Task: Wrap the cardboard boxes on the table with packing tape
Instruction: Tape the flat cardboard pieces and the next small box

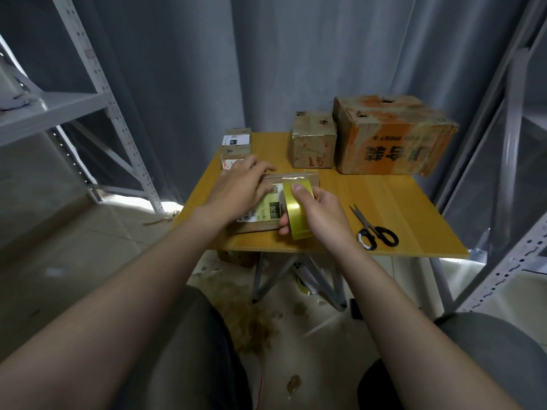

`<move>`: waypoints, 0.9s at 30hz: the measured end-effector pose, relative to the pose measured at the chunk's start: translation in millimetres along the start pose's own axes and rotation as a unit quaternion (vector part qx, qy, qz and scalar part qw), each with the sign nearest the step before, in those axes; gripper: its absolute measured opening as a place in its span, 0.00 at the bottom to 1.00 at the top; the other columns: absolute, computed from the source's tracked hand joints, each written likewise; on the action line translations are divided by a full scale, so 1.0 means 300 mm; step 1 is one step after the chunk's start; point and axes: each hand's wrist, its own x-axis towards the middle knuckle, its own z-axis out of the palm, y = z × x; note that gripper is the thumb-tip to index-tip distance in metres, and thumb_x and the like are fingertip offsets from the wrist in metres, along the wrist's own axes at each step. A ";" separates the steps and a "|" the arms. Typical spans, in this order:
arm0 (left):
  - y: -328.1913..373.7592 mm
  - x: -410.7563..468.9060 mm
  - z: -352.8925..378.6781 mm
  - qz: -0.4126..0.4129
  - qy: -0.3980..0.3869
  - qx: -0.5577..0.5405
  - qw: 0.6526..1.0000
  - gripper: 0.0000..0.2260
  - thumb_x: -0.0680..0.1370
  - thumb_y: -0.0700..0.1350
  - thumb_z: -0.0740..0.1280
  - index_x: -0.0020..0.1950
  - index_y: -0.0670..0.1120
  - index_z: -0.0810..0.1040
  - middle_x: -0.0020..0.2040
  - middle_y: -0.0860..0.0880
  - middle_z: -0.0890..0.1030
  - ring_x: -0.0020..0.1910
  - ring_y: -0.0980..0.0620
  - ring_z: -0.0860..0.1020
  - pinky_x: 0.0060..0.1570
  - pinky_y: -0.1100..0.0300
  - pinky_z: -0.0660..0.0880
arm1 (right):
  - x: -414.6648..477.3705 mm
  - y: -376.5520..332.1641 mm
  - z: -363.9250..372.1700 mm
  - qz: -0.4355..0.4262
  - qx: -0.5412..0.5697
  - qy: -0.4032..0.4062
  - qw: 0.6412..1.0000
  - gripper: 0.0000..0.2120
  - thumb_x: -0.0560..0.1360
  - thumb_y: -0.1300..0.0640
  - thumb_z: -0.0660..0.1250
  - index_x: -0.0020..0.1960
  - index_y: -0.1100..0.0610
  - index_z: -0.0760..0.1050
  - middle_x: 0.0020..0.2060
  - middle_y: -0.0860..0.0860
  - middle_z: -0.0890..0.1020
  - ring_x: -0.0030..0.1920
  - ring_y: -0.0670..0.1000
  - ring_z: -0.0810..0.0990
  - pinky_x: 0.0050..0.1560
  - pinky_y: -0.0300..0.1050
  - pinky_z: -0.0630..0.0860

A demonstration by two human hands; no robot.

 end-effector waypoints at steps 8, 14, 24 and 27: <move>-0.010 -0.039 0.113 0.004 -0.076 0.125 0.989 0.63 0.63 0.73 0.75 0.85 0.47 0.46 0.80 0.47 0.59 0.80 0.45 0.58 0.78 0.32 0.48 | 0.118 -0.036 0.023 -0.026 -0.061 0.074 0.995 0.19 0.83 0.45 0.65 0.51 0.62 0.78 0.26 0.48 0.84 0.25 0.44 0.82 0.23 0.30 0.71; 0.004 -0.031 0.125 -0.003 -0.033 0.157 0.987 0.56 0.64 0.71 0.73 0.84 0.50 0.54 0.77 0.49 0.65 0.74 0.45 0.66 0.72 0.40 0.62 | 0.080 0.051 0.033 -0.093 -0.058 0.089 0.990 0.12 0.83 0.50 0.67 0.44 0.54 0.81 0.30 0.46 0.85 0.28 0.40 0.82 0.28 0.30 0.73; 0.018 -0.017 0.112 -0.012 -0.062 0.182 0.981 0.60 0.61 0.71 0.76 0.85 0.49 0.51 0.78 0.48 0.64 0.73 0.42 0.67 0.69 0.41 0.64 | 0.026 0.140 0.028 0.015 -0.041 0.064 0.997 0.28 0.80 0.35 0.62 0.63 0.60 0.76 0.33 0.55 0.87 0.35 0.53 0.88 0.56 0.53 0.81; 0.022 -0.022 0.112 -0.014 -0.060 0.183 0.981 0.60 0.61 0.70 0.76 0.84 0.49 0.51 0.78 0.48 0.64 0.73 0.41 0.67 0.68 0.41 0.64 | 0.019 0.139 0.026 0.010 -0.029 0.054 0.998 0.27 0.80 0.35 0.63 0.62 0.58 0.77 0.34 0.56 0.87 0.36 0.54 0.88 0.57 0.55 0.81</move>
